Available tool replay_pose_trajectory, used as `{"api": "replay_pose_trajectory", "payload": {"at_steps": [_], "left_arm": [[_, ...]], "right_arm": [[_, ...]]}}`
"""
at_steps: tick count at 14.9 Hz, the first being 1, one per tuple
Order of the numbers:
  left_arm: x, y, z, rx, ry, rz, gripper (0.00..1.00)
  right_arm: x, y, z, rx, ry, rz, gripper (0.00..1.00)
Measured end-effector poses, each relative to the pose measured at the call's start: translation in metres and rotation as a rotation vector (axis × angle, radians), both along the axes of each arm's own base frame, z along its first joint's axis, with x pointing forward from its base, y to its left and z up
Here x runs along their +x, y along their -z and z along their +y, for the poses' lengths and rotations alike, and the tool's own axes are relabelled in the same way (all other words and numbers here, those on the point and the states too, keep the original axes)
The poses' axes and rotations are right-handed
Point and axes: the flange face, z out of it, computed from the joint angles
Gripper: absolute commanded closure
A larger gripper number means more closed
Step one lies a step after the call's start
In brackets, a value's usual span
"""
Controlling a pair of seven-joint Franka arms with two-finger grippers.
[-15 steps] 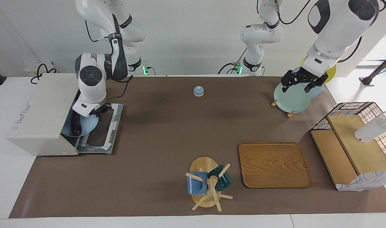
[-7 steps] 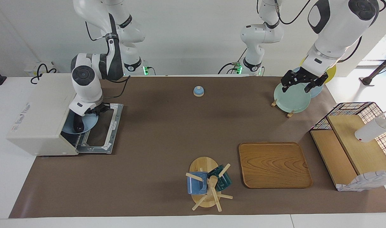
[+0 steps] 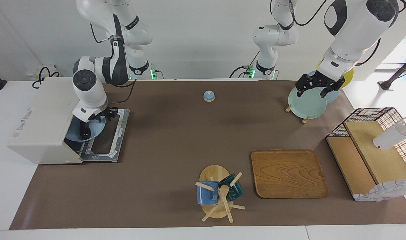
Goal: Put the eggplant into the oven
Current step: 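Lower the eggplant inside the oven and open the right gripper, then withdraw the right gripper out of the oven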
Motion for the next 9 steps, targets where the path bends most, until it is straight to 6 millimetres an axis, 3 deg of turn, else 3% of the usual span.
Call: {"api": "replay_pose_trajectory", "payload": {"at_steps": [1,4,6,9], "left_arm": [[0.0,0.0,0.0,0.0,0.0,0.0,0.0],[0.0,0.0,0.0,0.0,0.0,0.0,0.0],[0.0,0.0,0.0,0.0,0.0,0.0,0.0],[0.0,0.0,0.0,0.0,0.0,0.0,0.0]], "right_arm": [[0.003,-0.005,0.013,0.013,-0.011,-0.011,1.0],[0.008,-0.007,0.057,0.02,-0.003,-0.073,1.0],[0.007,0.009,0.081,0.027,0.005,-0.123,1.0],[0.007,0.047,0.083,0.035,0.024,-0.123,1.0]]}}
